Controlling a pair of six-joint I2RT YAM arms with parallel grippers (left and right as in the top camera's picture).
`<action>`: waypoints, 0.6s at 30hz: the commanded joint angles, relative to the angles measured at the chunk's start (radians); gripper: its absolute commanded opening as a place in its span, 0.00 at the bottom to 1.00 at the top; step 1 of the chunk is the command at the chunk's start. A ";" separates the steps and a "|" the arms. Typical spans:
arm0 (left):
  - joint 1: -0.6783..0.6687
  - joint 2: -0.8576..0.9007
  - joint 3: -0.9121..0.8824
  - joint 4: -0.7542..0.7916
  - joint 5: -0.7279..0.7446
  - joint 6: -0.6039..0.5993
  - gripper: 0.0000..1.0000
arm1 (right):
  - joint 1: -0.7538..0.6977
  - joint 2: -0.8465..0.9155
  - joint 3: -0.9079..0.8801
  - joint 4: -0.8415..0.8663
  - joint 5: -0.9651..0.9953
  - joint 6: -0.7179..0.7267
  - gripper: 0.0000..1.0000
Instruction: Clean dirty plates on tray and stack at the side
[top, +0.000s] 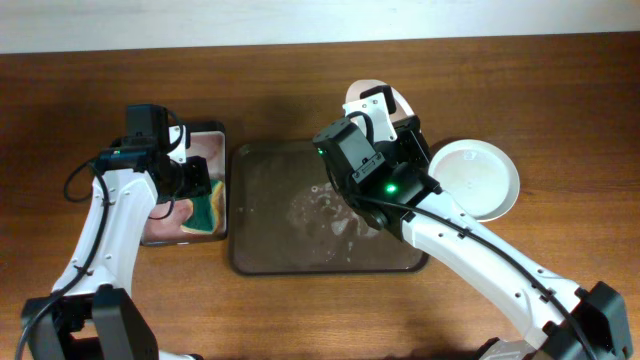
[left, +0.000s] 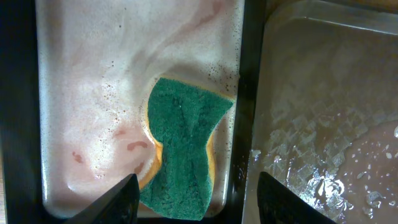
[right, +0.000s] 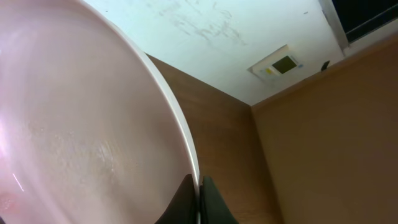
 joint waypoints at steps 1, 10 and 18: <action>0.007 -0.010 0.009 0.002 0.011 0.005 0.60 | -0.003 -0.030 0.026 0.007 0.087 0.034 0.04; 0.007 -0.010 0.009 -0.002 0.011 0.005 0.61 | -0.259 -0.031 0.026 -0.179 -0.262 0.397 0.04; 0.007 -0.010 0.009 -0.002 0.011 0.005 0.63 | -0.717 -0.026 0.023 -0.285 -0.834 0.459 0.04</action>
